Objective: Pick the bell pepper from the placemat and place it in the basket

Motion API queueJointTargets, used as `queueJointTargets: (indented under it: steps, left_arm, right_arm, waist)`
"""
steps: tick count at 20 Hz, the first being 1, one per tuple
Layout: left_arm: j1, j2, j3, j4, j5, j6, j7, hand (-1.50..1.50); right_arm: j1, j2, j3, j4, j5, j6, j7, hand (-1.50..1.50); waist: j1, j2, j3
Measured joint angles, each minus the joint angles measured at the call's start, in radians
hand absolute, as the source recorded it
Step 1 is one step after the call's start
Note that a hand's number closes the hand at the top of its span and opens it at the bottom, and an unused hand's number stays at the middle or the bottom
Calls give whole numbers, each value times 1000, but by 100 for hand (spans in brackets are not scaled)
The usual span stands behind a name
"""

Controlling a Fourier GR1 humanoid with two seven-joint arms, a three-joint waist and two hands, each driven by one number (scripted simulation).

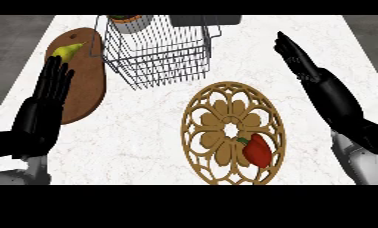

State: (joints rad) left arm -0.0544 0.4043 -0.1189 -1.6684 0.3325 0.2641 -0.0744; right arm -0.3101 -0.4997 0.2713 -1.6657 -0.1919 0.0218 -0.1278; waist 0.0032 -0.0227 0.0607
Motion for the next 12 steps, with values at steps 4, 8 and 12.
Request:
queueJointTargets:
  steps: [4,8,12]
  left_arm:
    - [42,7,-41,55,-11,-10,68,0]
    - [104,11,-105,153,-9,-44,162,0]
    - [142,5,-136,227,-14,-46,227,0]
  right_arm:
    - [-18,57,65,-18,-105,117,-10,150]
    - [-63,115,225,-57,-184,310,-26,150]
    - [-10,140,420,-128,-132,426,-62,-150]
  waist:
    - [19,23,-37]
    - [60,46,-51]
    - [26,33,-57]
